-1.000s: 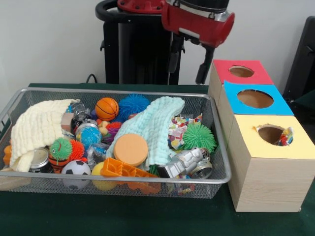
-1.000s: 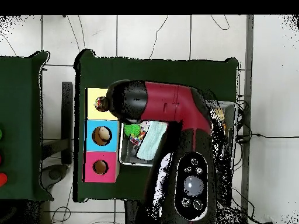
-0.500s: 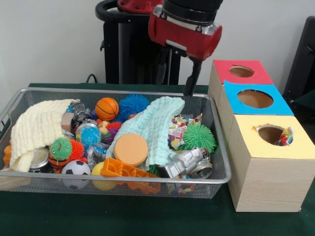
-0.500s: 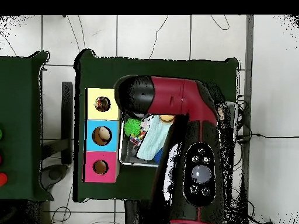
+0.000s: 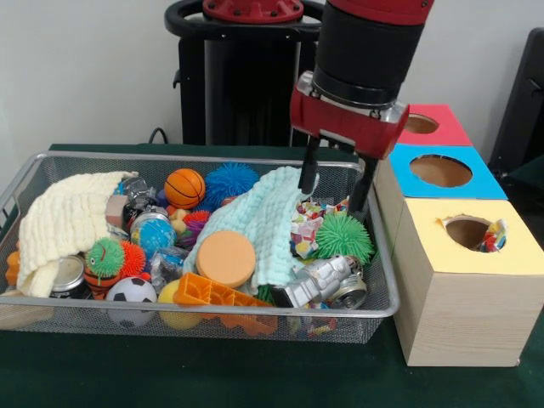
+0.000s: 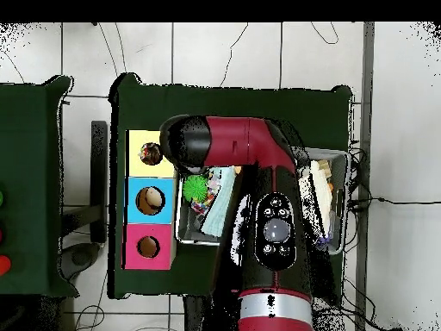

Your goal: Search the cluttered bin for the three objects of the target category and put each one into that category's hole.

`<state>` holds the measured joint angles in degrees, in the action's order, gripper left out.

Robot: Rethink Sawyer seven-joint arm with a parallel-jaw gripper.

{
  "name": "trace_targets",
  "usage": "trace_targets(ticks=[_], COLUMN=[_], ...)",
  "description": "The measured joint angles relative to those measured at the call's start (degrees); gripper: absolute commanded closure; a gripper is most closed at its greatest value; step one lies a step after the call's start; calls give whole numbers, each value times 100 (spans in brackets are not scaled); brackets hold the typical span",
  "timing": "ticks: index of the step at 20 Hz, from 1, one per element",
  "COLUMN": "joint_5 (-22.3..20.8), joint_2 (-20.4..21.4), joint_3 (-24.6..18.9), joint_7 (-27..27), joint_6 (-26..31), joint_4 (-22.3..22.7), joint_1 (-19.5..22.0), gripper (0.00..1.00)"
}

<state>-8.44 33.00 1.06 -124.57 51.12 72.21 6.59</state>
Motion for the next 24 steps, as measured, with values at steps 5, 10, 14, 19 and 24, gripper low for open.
trace_targets(ticks=[5, 10, 14, 19, 24], joint_5=[-1, 0, 0, 0, 0], joint_2=[-75, -11, 76, 197, 242], joint_3=[-46, -44, -44, -46, -45], joint_7=[0, 0, 0, 0, 0], joint_6=[1, 1, -8, -158, -537], joint_4=[2, 82, 179, 425, 711], joint_1=[-14, -15, -14, 21, 72], gripper=[0, 0, 0, 0, 0])
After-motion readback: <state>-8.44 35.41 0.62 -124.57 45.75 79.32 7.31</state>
